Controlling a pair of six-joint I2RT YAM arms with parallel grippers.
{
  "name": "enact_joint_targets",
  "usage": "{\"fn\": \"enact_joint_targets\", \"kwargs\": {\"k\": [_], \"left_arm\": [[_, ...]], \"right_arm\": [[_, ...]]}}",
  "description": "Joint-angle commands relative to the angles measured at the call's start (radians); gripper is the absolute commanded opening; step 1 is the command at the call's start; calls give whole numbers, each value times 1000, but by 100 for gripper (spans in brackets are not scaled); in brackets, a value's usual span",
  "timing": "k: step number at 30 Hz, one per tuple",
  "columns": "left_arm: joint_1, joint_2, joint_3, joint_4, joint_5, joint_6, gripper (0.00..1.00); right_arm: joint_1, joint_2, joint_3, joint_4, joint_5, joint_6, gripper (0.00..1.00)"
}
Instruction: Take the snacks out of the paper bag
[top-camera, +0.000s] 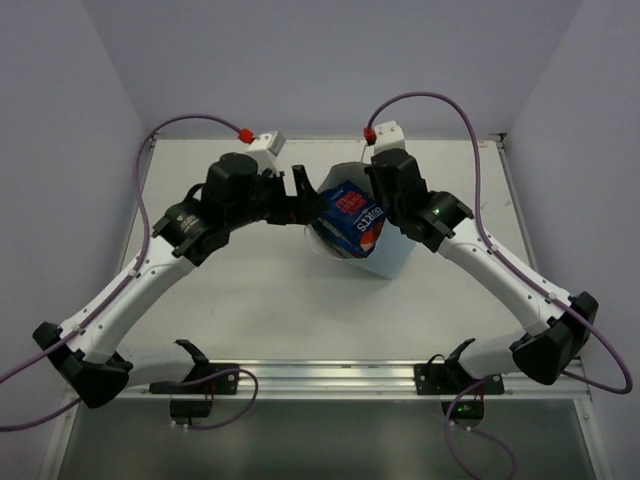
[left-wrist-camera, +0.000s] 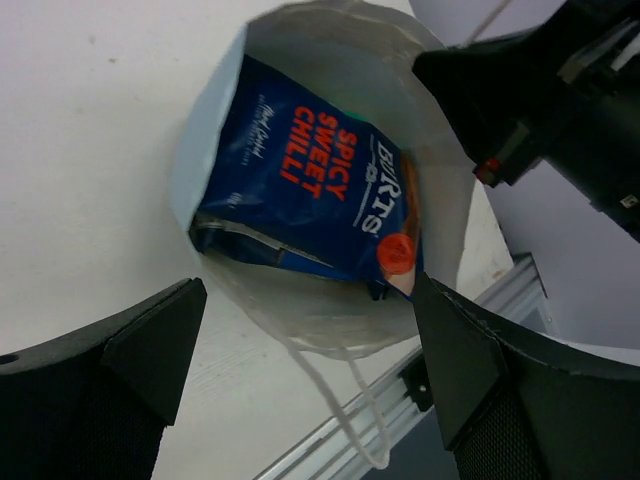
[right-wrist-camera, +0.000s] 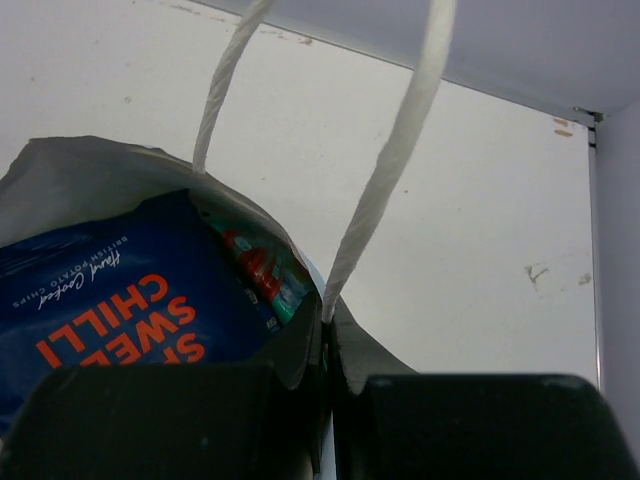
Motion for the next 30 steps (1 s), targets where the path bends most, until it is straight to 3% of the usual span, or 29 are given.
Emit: {"fn": "enact_joint_targets", "kwargs": {"k": [1,6,12,25,30], "left_arm": [[-115,74,50,105,-94,-89,93],[-180,114,11,176,-202,-171,87],[-219,144,-35,213,-233,-216,84],[-226,246,4,208,-268,-214,81],[-226,215,71,90,-376,-152,81]], "right_arm": [[2,-140,-57,238,137,-19,0],[5,-217,-192,253,123,44,0],[31,-278,-288,242,117,121,0],[70,-297,-258,262,131,113,0],[71,-293,-243,264,111,104,0]]}}
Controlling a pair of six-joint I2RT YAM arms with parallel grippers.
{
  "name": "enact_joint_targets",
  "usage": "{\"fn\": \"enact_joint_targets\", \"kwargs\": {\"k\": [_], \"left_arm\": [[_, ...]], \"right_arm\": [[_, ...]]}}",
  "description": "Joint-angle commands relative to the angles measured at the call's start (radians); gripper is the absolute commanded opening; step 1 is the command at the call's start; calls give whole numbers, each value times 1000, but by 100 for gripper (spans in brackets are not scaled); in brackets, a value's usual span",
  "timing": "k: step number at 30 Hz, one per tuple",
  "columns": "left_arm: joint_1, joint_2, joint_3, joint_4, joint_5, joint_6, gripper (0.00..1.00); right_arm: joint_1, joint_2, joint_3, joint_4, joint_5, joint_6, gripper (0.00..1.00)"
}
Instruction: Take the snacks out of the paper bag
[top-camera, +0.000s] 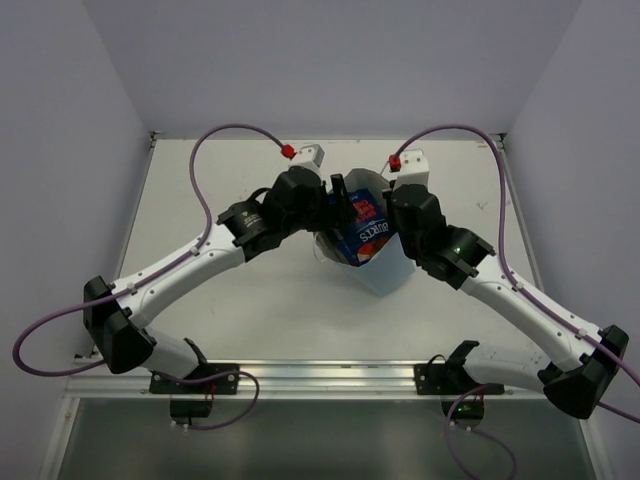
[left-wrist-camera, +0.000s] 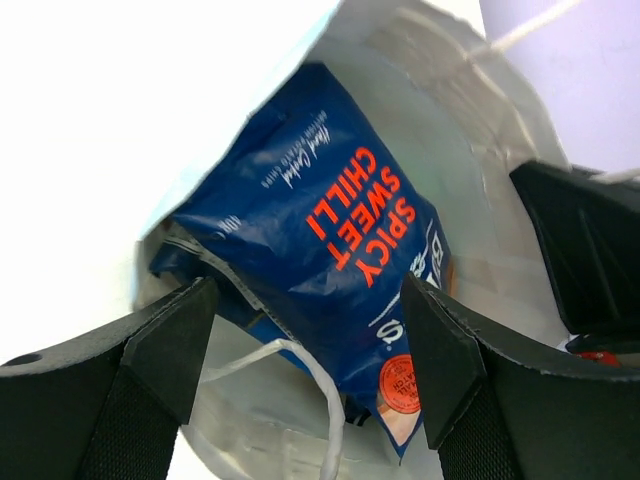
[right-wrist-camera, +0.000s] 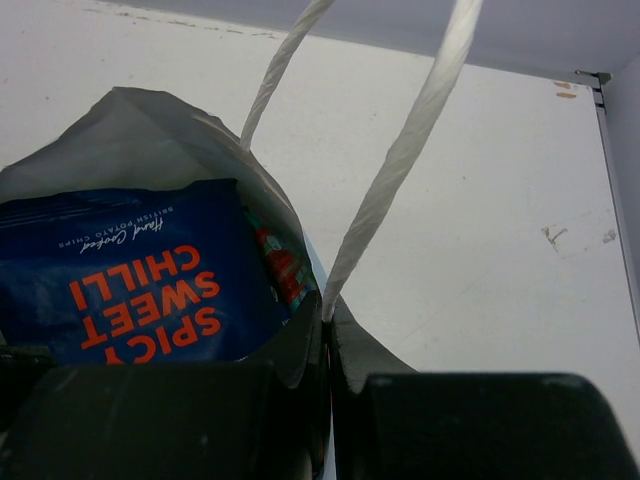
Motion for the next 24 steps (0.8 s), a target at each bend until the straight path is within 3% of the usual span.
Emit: {"fn": "enact_joint_targets", "kwargs": {"k": [1,6,17,24], "left_arm": [[-4,-47,100,-70,-130,52,82],[-2,-109,161,-130,-224,121,84],[-4,41,344,-89,-10,133,82],[-45,42,200,-40,63,4,80]], "right_arm": [[8,-37,66,139,12,-3,0],[9,-37,66,141,7,-9,0],[9,-24,72,135,13,-15,0],[9,-26,71,125,18,0,0]]}}
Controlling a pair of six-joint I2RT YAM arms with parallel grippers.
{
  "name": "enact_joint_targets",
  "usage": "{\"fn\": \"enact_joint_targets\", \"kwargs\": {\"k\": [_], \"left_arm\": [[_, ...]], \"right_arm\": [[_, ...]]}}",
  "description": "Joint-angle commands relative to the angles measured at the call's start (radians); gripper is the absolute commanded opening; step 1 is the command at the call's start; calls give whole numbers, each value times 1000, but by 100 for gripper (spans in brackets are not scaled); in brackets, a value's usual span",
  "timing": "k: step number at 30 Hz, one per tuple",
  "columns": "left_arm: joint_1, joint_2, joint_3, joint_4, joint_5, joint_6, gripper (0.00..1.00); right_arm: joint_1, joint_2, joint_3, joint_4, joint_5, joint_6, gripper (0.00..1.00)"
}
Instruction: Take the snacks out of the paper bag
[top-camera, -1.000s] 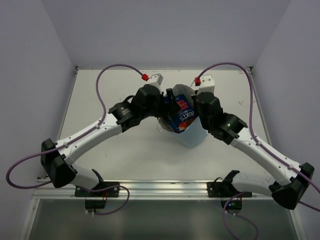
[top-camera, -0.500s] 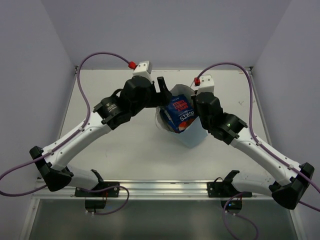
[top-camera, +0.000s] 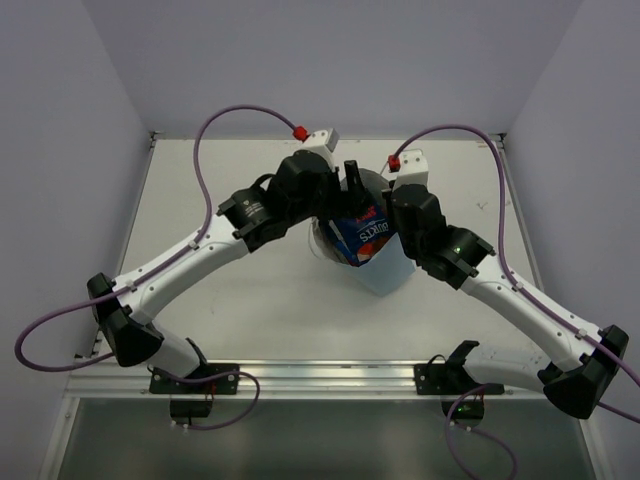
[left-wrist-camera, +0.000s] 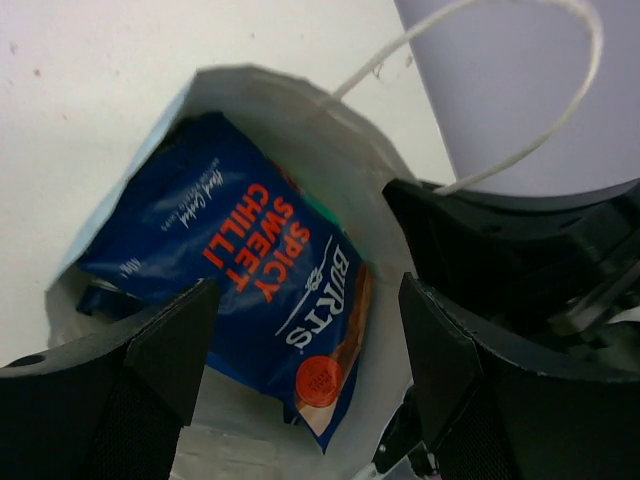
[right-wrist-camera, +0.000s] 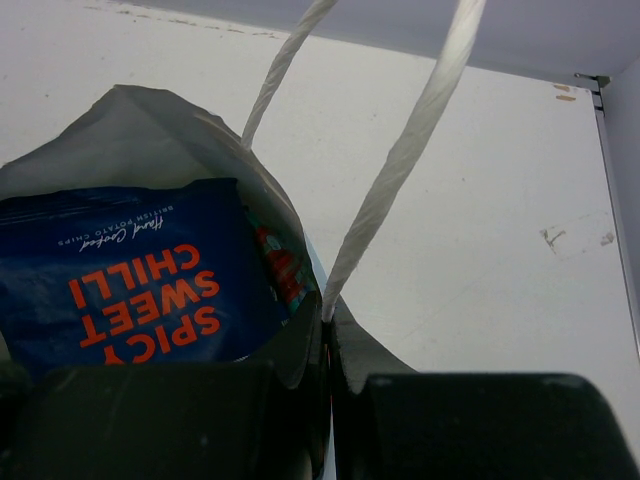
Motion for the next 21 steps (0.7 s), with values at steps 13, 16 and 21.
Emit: {"fn": "enact_joint_targets", "kwargs": {"k": [13,16,21], "left_arm": [[-24,-97,-233,-4,-93,-101,79],[-22,-65,-235,32,-104,-101,79],[-1,-17,-219,76,-98,-108,77]], "right_arm": [[9,-43,48,113,28,29,0],[9,-43,48,111,26,32,0],[9,-45,47,111,11,47,0]]}}
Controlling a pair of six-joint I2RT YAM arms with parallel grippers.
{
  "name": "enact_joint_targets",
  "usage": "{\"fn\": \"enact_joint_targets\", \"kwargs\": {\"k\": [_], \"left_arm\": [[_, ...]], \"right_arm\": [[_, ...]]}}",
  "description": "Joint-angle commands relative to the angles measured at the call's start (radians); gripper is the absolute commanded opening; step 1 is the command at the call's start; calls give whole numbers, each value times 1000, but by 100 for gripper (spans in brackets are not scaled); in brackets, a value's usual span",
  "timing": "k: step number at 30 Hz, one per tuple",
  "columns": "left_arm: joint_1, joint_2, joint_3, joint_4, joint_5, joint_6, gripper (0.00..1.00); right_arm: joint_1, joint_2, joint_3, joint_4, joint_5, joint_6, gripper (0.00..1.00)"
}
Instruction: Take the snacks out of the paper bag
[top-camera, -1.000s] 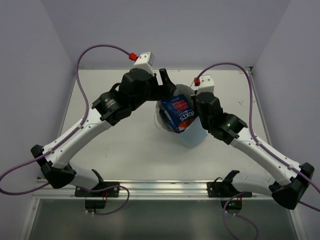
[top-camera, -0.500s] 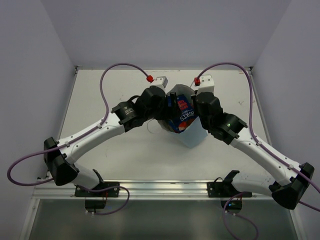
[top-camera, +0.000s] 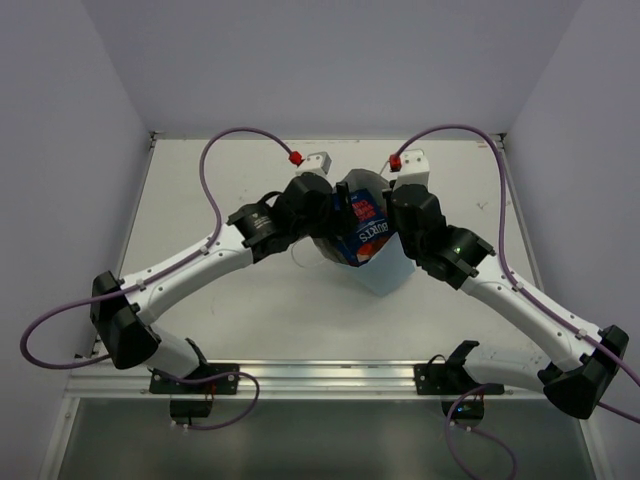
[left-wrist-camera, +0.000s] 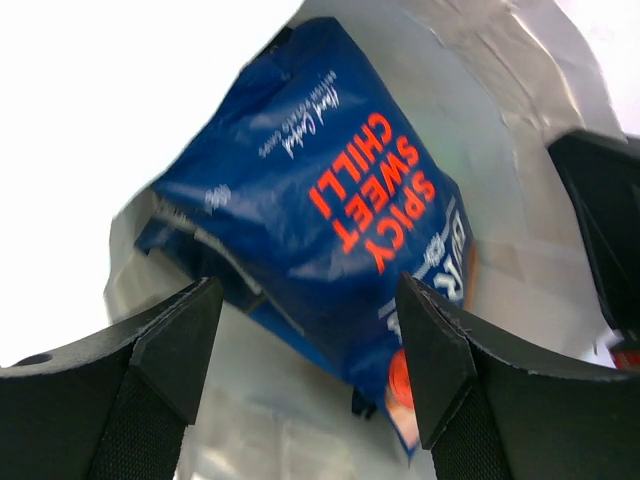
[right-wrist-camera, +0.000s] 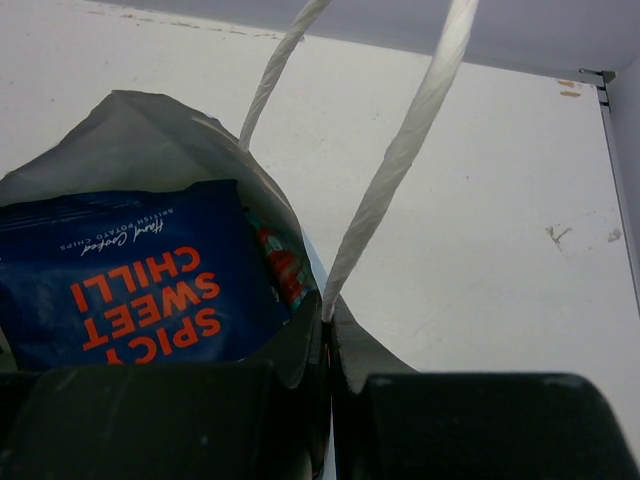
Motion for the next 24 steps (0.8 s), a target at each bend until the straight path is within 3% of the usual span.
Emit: {"fn": "enact_joint_targets", "kwargs": {"k": [1,6,9,12,16,24], "left_arm": [[19,30,9,75,-32,-29,76],[33,56,6,126,-28,-45,69],[36,79,6,156,-15,-59,59],[36,82,6,179,3,-66,40],[36,50,15,186,8,-65,2],[42,-85,217,106,-29,62,0]], "right_arm": [[9,-44,45,109,8,39,0],[9,-46,36,107,-1,50,0],[9,-47,32,106,-2,50,0],[9,-52,30,107,-2,49,0],[9,-57,27,107,5,39,0],[7,-64,7,109,45,16,0]]}}
